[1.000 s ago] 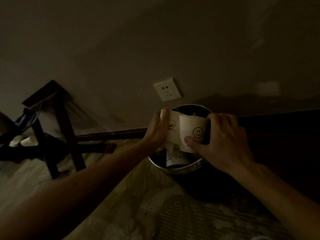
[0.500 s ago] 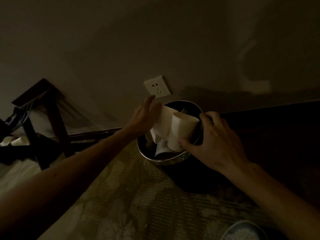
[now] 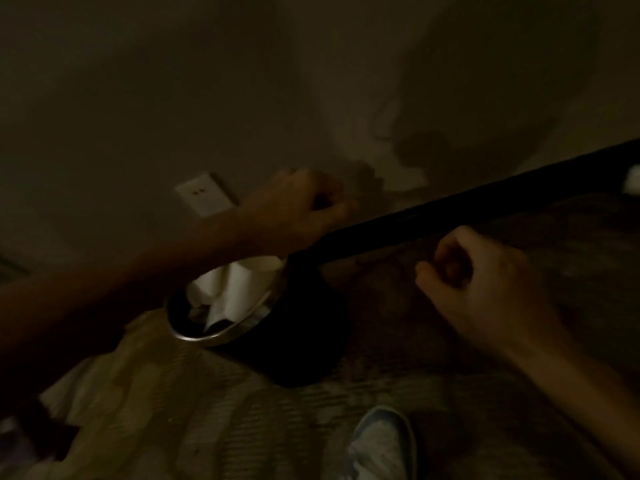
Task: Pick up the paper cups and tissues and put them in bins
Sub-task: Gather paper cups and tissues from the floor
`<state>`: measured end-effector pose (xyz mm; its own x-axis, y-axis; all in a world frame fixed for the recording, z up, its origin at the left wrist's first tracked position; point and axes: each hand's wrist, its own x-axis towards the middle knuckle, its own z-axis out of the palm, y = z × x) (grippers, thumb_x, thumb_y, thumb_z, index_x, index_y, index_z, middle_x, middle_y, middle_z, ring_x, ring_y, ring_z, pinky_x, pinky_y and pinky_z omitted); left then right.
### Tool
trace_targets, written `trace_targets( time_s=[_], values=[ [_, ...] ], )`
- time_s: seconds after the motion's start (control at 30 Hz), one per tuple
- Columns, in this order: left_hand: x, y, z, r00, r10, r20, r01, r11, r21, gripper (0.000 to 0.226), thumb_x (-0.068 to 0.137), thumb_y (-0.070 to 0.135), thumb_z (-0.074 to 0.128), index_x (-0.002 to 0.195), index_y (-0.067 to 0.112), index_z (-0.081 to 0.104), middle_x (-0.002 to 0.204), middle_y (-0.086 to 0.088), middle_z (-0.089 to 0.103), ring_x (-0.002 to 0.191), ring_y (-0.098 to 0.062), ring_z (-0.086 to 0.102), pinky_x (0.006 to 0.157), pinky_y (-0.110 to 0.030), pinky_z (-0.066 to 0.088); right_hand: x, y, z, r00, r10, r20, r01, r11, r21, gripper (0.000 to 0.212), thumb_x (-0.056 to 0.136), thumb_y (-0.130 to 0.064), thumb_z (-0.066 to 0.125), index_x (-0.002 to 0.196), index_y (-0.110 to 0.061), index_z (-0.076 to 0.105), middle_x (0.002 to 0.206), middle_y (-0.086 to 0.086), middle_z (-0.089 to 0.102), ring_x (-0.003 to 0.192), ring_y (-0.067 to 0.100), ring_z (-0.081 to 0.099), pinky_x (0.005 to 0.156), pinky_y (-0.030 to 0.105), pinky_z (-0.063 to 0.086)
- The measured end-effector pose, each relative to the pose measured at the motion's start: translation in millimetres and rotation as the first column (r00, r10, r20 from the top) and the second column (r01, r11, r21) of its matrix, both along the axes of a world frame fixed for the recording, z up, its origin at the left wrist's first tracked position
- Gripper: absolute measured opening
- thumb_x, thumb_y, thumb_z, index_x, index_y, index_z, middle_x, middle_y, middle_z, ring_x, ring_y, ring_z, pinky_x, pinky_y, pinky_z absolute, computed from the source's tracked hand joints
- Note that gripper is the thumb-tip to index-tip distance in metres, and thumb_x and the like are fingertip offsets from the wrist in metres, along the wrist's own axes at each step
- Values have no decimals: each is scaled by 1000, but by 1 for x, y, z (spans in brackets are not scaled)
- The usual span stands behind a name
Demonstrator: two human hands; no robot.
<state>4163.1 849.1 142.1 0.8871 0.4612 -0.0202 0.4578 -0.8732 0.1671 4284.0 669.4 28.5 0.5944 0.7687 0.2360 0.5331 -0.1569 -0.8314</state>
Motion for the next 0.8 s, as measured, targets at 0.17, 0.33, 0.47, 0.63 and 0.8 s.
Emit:
trace_targets(
  time_s=[0.17, 0.33, 0.47, 0.63, 0.8],
  values=[
    [95, -40, -59, 948, -258, -184, 260, 966, -17, 19, 92, 48, 57, 80, 33, 55, 74, 14, 55, 70, -7, 56, 61, -27, 42, 75, -47, -29, 987, -162, 20, 161, 949, -272, 31, 83, -36, 67, 110, -25, 57, 101, -2, 56, 93, 16, 53, 71, 28, 37],
    [189, -58, -124, 923, -371, -99, 346, 915, -206, 9, 95, 33, 56, 89, 27, 59, 82, 12, 59, 73, -1, 55, 59, -20, 38, 133, -70, -57, 946, -322, -20, 288, 870, -400, 46, 90, -36, 64, 132, -24, 52, 131, 4, 54, 119, 22, 51, 87, 28, 37],
    [273, -56, -172, 958, -285, -46, 241, 877, -416, 19, 96, 31, 57, 111, 21, 61, 112, 0, 63, 101, -18, 60, 83, -34, 51, 187, -73, -87, 899, -424, -110, 340, 833, -436, 51, 93, -30, 61, 140, -20, 46, 142, 9, 48, 129, 25, 45, 104, 32, 34],
    [370, -60, -234, 975, -223, -10, 170, 768, -617, 51, 95, 30, 58, 144, 22, 44, 142, -6, 49, 125, -23, 50, 99, -31, 44, 267, -64, -130, 808, -531, -255, 391, 808, -441, 48, 97, -18, 56, 143, -25, 44, 145, 8, 46, 127, 24, 48, 97, 32, 42],
    [416, -55, -275, 983, -183, 26, 151, 714, -684, 60, 93, 9, 58, 148, 13, 34, 150, -17, 37, 132, -32, 45, 105, -37, 44, 319, -41, -152, 815, -526, -242, 400, 814, -420, 48, 99, -1, 45, 145, -15, 43, 159, 12, 24, 140, 29, 34, 111, 35, 36]
  ],
)
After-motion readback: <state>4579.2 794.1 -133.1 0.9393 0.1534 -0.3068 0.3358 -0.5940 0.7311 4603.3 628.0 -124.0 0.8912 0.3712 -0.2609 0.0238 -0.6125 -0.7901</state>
